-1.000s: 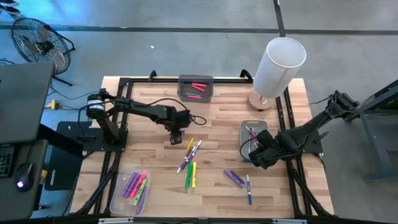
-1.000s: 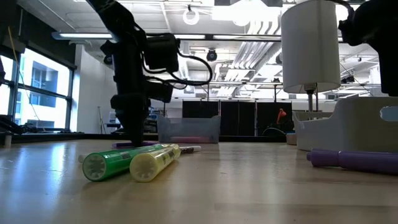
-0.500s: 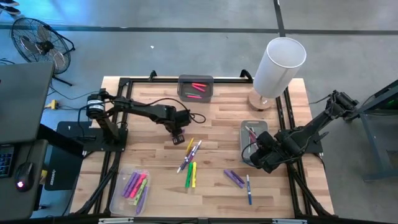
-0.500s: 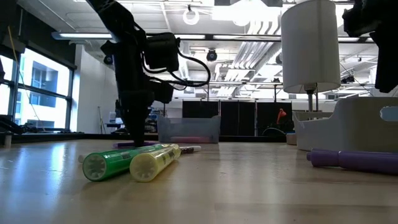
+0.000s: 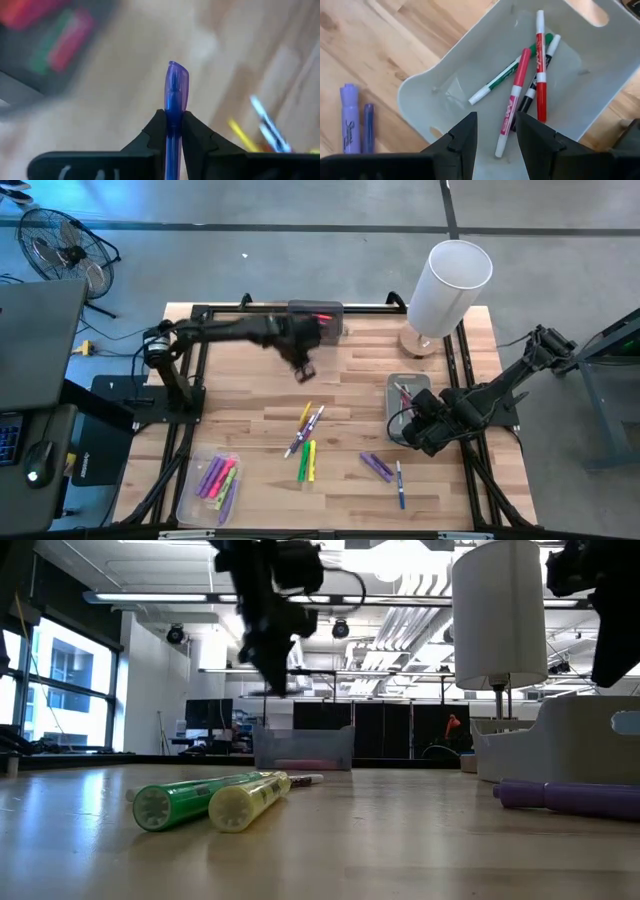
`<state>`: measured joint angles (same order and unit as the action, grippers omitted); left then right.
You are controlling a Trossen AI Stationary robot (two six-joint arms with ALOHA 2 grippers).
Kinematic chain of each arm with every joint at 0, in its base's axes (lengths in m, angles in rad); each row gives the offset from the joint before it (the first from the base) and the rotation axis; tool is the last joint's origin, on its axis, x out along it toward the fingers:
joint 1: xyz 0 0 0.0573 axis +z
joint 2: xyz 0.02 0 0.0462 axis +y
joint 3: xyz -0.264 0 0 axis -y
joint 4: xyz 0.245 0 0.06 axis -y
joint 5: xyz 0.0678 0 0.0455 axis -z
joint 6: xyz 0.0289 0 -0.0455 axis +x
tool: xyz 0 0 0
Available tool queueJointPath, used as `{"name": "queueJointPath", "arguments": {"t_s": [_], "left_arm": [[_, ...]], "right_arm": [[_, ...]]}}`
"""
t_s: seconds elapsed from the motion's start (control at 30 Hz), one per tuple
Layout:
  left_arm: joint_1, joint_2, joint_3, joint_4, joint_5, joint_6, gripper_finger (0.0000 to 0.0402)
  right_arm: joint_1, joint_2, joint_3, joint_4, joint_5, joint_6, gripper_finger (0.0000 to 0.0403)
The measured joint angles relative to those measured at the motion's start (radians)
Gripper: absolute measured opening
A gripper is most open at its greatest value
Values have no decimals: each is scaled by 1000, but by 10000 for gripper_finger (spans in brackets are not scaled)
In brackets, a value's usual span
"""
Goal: Pick & Place Markers
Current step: Put the top purple pen into the black bin, then put the right blue marker pen into the gray bin
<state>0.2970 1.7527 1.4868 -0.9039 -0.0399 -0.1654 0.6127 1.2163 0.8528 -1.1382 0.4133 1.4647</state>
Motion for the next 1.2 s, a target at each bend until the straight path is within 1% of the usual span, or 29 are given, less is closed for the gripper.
{"name": "queueJointPath", "arguments": {"t_s": [0.1,0.17,0.23,0.3,0.37,0.43,0.47,0.53,0.63,0.7,0.8,0.87,0.97,1.03,1.1,1.17,1.2], "left_arm": [[99,41,106,-3,4,100,28],[161,95,177,0,11,145,28],[222,150,231,-7,42,183,28],[265,209,281,-4,66,223,28],[292,272,325,-4,61,241,28],[310,322,356,-12,52,240,30],[315,340,371,-17,52,241,38],[320,364,396,4,51,254,65],[319,368,394,-17,40,282,114],[309,368,394,-4,22,297,138],[290,368,394,-4,-25,295,156],[276,366,408,-38,-23,277,157],[246,331,444,-121,38,219,141],[207,304,460,-137,53,190,117],[148,274,459,-170,27,176,81],[73,247,459,-155,-25,161,30],[39,229,459,-168,-35,160,16]], "right_arm": [[-27,-14,0,-6,4,8,124],[-50,-26,0,-16,9,24,124],[-75,-40,0,-22,14,33,124],[-99,-56,0,-26,24,43,124],[-122,-72,0,-25,30,56,124],[-138,-85,0,-25,34,63,124],[-147,-91,0,-23,34,63,124],[-160,-98,0,-21,34,64,124],[-177,-104,0,-21,34,64,124],[-185,-104,0,-19,34,64,124],[-188,-104,0,-17,41,62,124],[-188,-104,0,-17,50,53,124],[-188,-104,0,-17,50,29,124],[-188,-104,0,-16,48,12,124],[-187,-104,0,-15,47,-6,124],[-186,-104,0,-12,45,-37,124],[-183,-104,0,-7,46,-56,124]]}}
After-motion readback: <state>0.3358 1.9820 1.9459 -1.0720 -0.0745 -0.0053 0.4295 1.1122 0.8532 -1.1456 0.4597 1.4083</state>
